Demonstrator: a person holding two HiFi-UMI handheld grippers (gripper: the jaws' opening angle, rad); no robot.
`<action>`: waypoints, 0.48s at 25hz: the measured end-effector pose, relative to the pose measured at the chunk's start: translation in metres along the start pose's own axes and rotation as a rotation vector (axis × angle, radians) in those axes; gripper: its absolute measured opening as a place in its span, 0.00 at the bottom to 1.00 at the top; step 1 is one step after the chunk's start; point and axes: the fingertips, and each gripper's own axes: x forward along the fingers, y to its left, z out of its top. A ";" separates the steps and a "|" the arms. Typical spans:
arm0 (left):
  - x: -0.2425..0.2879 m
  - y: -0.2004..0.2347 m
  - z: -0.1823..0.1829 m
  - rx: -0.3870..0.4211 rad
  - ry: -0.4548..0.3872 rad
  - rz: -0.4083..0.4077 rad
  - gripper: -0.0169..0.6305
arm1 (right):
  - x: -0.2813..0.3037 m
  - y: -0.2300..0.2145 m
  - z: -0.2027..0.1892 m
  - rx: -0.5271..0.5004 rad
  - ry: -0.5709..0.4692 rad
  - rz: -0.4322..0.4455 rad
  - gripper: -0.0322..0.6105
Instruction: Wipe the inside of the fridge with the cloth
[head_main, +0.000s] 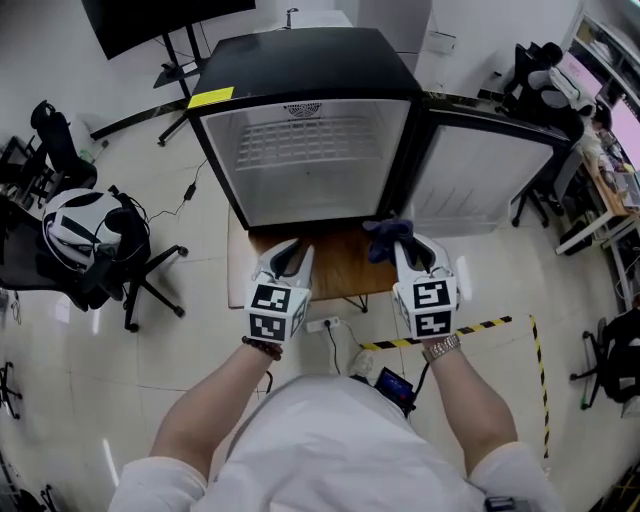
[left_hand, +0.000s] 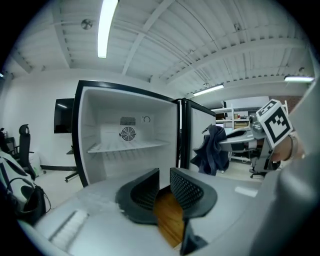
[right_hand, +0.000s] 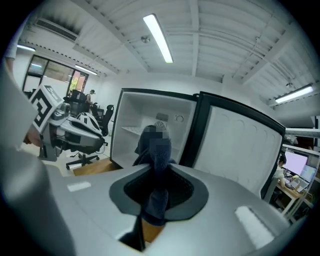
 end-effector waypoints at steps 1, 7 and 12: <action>-0.006 0.001 0.005 -0.002 -0.011 -0.002 0.14 | -0.002 0.009 0.007 0.002 -0.012 0.013 0.14; -0.041 -0.001 0.027 0.002 -0.070 -0.035 0.11 | -0.016 0.056 0.039 0.023 -0.069 0.080 0.14; -0.067 -0.009 0.046 0.025 -0.126 -0.066 0.05 | -0.030 0.084 0.059 0.049 -0.113 0.115 0.14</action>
